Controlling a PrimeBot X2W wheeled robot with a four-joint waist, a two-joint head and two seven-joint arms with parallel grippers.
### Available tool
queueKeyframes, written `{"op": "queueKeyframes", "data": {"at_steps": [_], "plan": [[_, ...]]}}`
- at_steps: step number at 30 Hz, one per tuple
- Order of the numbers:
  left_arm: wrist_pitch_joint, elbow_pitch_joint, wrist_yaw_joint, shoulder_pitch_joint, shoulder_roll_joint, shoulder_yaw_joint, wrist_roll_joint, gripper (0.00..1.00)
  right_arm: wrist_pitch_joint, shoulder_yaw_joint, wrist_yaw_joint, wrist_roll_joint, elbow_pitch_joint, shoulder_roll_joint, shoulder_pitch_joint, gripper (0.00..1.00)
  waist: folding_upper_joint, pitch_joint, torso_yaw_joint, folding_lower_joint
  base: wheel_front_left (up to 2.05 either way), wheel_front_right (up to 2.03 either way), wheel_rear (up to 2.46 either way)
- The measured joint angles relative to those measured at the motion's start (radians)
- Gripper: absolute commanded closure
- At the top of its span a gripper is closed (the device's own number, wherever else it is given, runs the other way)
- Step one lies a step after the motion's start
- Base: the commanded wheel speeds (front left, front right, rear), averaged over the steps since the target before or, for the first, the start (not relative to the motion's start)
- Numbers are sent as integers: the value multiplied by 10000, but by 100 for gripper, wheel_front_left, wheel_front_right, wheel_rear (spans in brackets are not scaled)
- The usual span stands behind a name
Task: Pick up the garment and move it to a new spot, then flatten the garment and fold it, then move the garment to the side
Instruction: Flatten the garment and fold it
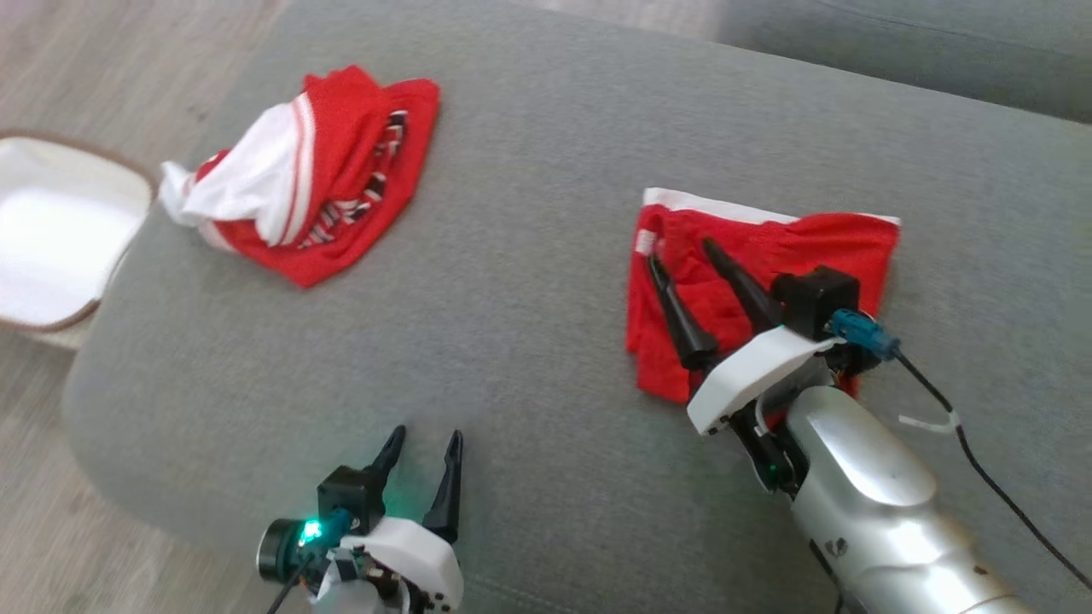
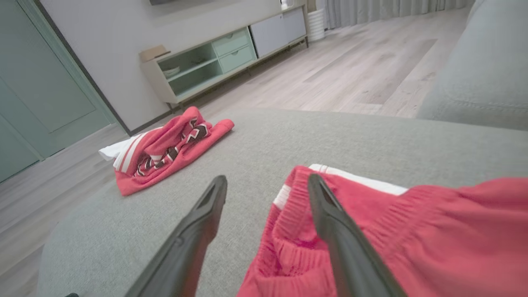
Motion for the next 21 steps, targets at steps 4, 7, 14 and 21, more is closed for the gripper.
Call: {"op": "queueKeyframes", "data": {"at_steps": [4,7,14,21], "plan": [[0,-408,79,1,29,314,173,0,-90,-408,0,-184,-171,4,39,0,0,-137,-554,-1,0,0,0],[0,-934,182,6,63,610,460,0,-92,-1628,0,-802,-591,17,203,0,0,-245,-1093,0,0,0,0],[-2,-2326,424,254,305,1327,1407,0,-115,-3973,0,-2023,-1547,13,1621,0,0,-479,-2459,0,0,0,0],[0,-2976,428,1360,384,1923,2006,0,-115,-4713,0,-2291,-1896,56,2675,0,0,-760,-3557,-1,0,0,0]]}}
